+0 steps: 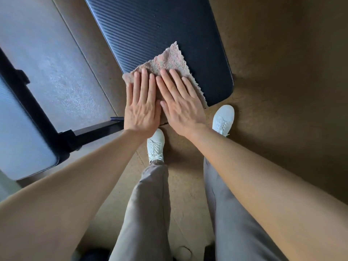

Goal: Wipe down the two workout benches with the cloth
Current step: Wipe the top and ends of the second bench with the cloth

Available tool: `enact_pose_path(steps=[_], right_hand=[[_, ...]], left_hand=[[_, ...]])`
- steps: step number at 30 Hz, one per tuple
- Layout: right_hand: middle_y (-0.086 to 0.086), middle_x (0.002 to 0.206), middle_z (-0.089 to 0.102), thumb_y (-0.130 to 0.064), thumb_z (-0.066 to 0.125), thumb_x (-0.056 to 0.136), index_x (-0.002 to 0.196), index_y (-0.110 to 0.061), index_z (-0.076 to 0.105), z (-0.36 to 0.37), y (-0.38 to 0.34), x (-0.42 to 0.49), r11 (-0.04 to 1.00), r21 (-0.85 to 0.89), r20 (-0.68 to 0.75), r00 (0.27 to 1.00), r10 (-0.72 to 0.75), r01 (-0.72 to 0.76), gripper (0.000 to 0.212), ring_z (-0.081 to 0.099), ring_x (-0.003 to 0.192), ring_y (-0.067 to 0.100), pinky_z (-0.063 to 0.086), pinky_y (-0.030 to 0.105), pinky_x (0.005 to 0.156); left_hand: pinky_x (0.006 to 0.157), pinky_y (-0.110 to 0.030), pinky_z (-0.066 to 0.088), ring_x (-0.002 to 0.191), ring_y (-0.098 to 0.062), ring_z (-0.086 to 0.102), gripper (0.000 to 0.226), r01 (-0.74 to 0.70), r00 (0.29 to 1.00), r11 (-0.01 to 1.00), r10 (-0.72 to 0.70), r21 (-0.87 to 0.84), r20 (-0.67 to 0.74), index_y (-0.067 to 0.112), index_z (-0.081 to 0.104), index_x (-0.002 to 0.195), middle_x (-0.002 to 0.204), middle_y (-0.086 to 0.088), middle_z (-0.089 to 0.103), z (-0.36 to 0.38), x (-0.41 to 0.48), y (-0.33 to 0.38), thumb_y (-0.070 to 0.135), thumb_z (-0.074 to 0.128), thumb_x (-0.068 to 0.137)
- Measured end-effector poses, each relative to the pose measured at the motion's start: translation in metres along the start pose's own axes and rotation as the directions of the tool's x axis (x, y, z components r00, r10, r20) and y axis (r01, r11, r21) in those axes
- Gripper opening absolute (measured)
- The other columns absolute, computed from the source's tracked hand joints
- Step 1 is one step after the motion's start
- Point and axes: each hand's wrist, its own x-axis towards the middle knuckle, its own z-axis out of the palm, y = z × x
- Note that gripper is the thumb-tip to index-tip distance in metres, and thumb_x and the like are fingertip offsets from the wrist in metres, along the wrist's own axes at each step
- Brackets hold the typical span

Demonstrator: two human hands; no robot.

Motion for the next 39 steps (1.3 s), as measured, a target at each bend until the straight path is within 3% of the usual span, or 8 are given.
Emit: enact_pose_path(steps=[3, 7, 12, 19, 27, 33, 39], right_hand=[[0.006, 0.173, 0.002, -0.04, 0.02, 0.111, 0.165, -0.015, 0.003, -0.006, 0.028, -0.008, 1.0, -0.015, -0.003, 1.0, 0.012, -0.012, 0.062, 0.002, 0.16, 0.025, 0.007, 0.044, 0.13], [0.008, 0.173, 0.001, -0.04, 0.019, 0.111, 0.165, -0.014, 0.003, -0.018, 0.075, -0.017, 0.997, -0.027, 0.002, 0.998, 0.067, -0.067, 0.062, 0.002, 0.16, 0.027, 0.007, 0.045, 0.13], [0.012, 0.173, -0.003, -0.039, 0.021, 0.111, 0.165, -0.011, 0.0, -0.03, 0.127, -0.024, 0.996, -0.008, 0.053, 0.994, 0.093, -0.093, 0.063, -0.002, 0.16, 0.031, 0.006, 0.047, 0.129], [0.012, 0.173, -0.007, -0.044, 0.028, 0.108, 0.164, -0.01, -0.001, -0.044, 0.147, -0.005, 0.991, -0.094, 0.152, 0.985, -0.077, 0.092, 0.072, -0.006, 0.159, 0.032, 0.006, 0.049, 0.13], [0.01, 0.173, -0.004, -0.058, 0.026, 0.106, 0.165, -0.024, 0.005, -0.061, 0.104, 0.087, 0.872, -0.157, 0.221, 0.877, -0.427, 0.465, 0.072, -0.004, 0.16, 0.032, 0.007, 0.054, 0.128], [0.011, 0.173, -0.007, -0.057, 0.015, 0.107, 0.165, -0.031, 0.002, -0.066, 0.07, 0.158, 0.817, -0.212, 0.207, 0.841, -0.499, 0.537, 0.065, -0.005, 0.159, 0.035, 0.007, 0.054, 0.128], [0.007, 0.173, -0.01, -0.055, 0.009, 0.107, 0.164, -0.03, -0.006, -0.082, 0.052, 0.223, 0.75, -0.261, 0.244, 0.793, -0.558, 0.608, 0.064, -0.008, 0.159, 0.031, 0.002, 0.051, 0.129]], left_hand=[[0.129, -0.051, -0.003, 0.16, -0.037, 0.001, 0.069, 0.041, 0.999, 0.999, -0.041, 0.012, 0.006, 0.006, 0.003, 0.164, 0.172, -0.021, 0.003, 0.0, 0.012, 0.028, 0.045, 0.017, 0.109], [0.129, -0.057, 0.005, 0.159, -0.038, 0.004, 0.067, 0.006, 1.0, 1.0, -0.006, 0.005, -0.011, 0.01, 0.006, 0.165, 0.172, -0.018, 0.006, -0.003, 0.039, 0.074, 0.043, 0.025, 0.11], [0.129, -0.055, 0.002, 0.16, -0.034, -0.002, 0.066, -0.034, 0.999, 0.999, 0.033, 0.03, 0.014, 0.011, 0.003, 0.165, 0.173, -0.014, 0.001, -0.006, 0.067, 0.119, 0.044, 0.022, 0.111], [0.13, -0.049, 0.003, 0.16, -0.031, 0.002, 0.067, -0.087, 0.996, 0.996, 0.087, -0.001, -0.01, 0.009, 0.006, 0.165, 0.173, -0.015, 0.006, -0.007, 0.065, 0.108, 0.046, 0.024, 0.111], [0.13, -0.049, 0.004, 0.16, -0.03, -0.007, 0.07, 0.277, 0.959, 0.958, -0.28, -0.076, -0.035, 0.011, -0.006, 0.164, 0.171, -0.01, -0.013, -0.011, 0.045, 0.054, 0.05, 0.013, 0.11], [0.13, -0.049, 0.001, 0.159, -0.028, -0.014, 0.069, 0.429, 0.893, 0.874, -0.448, -0.23, -0.039, 0.01, -0.005, 0.165, 0.173, -0.013, -0.011, -0.024, 0.072, 0.011, 0.046, 0.02, 0.111], [0.131, -0.048, 0.001, 0.16, -0.029, -0.012, 0.07, 0.46, 0.867, 0.827, -0.497, -0.323, -0.039, 0.007, -0.007, 0.164, 0.172, -0.014, -0.011, -0.042, 0.108, -0.026, 0.047, 0.018, 0.112]])
